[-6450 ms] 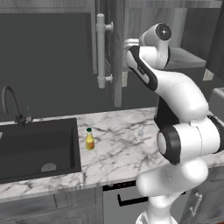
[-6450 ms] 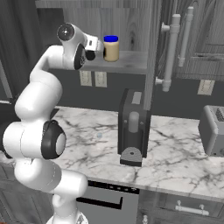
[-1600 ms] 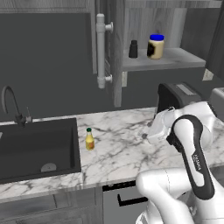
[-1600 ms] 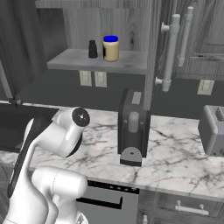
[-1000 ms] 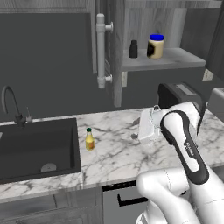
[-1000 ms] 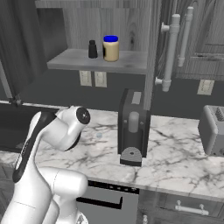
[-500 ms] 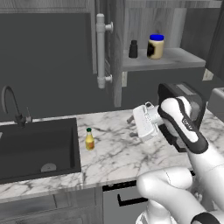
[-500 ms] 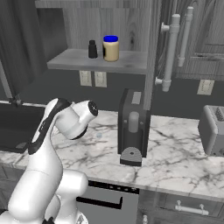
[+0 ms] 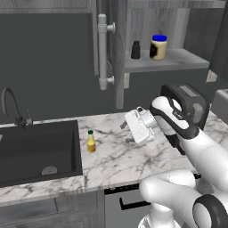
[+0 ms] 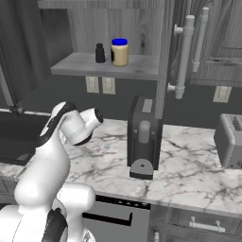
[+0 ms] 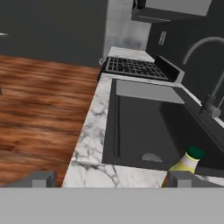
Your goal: There are various items on the counter. Only move the condiments/shakers into the cabinet.
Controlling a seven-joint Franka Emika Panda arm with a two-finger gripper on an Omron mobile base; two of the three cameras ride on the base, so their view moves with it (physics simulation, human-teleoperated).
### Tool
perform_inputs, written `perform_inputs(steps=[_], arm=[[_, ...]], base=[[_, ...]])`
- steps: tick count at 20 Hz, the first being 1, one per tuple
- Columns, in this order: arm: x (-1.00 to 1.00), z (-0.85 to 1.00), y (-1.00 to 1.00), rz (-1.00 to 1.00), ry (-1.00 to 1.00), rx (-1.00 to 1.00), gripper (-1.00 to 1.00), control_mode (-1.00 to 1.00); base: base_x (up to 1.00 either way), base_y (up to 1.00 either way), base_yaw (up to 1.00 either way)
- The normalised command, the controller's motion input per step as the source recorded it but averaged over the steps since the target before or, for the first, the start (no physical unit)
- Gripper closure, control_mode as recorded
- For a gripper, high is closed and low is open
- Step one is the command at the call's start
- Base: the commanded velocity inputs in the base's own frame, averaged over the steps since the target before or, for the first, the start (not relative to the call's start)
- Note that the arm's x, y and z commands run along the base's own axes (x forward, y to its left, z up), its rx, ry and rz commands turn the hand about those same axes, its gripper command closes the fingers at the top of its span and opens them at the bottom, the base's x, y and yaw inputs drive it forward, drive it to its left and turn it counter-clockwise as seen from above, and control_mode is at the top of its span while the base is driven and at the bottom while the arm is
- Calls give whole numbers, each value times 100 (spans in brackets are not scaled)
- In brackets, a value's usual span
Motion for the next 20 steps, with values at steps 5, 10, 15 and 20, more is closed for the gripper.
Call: perform_inputs(steps=[5, 10, 15, 20], arm=[[3, -32, 30, 4, -3, 0, -100, -100], [4, -20, 16, 1, -3, 0, -100, -100], [13, -9, 8, 0, -3, 0, -100, -100], [29, -8, 11, 0, 0, 0, -100, -100]], base=[[0, 0, 0], [0, 0, 0], [0, 0, 0], [0, 0, 0]])
